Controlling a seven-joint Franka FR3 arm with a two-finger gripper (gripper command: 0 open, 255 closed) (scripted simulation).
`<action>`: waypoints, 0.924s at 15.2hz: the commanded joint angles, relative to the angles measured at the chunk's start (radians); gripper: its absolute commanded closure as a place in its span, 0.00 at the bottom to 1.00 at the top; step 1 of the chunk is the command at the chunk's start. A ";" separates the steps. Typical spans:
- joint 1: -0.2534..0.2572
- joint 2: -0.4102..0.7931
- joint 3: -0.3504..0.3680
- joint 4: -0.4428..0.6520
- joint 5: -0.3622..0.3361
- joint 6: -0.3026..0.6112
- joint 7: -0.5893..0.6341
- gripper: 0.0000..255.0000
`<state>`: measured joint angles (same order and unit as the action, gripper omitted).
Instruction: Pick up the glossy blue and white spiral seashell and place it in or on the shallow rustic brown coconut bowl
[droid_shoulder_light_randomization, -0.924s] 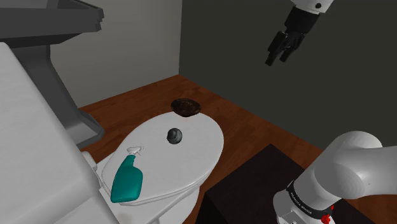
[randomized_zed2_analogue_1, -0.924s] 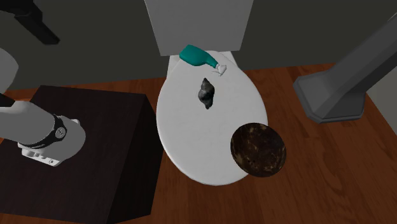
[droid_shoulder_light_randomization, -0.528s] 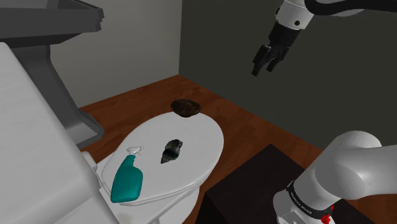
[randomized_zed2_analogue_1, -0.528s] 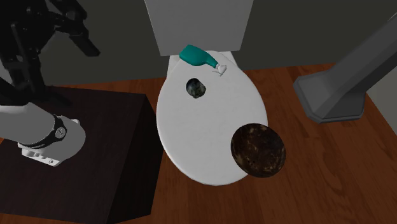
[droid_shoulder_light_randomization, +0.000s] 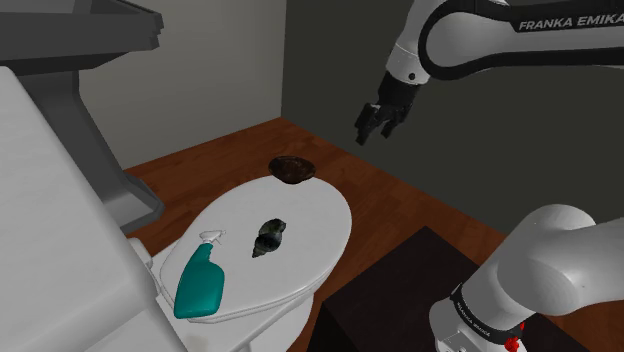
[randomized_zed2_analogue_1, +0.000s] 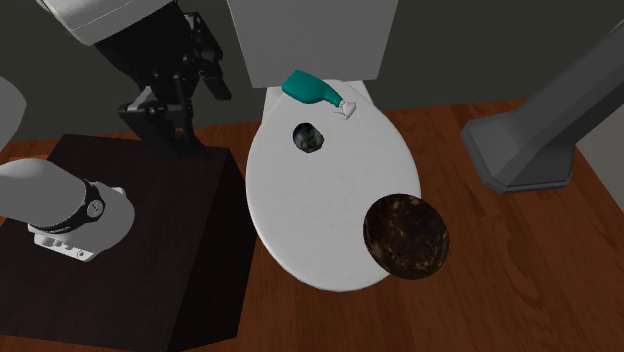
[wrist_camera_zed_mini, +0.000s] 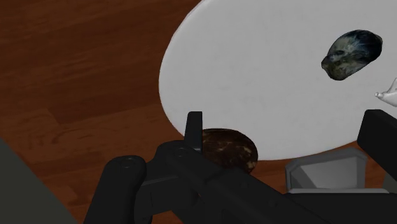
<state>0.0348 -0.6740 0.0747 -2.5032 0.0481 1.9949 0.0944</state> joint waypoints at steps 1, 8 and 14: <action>0.009 0.046 0.025 -0.019 0.013 0.070 0.028 0.00; 0.031 0.250 0.114 -0.035 0.036 0.305 0.128 0.00; 0.033 0.467 0.190 0.010 0.004 0.487 0.238 0.00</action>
<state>0.0669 -0.2467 0.2495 -2.5053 0.0606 2.4520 0.3071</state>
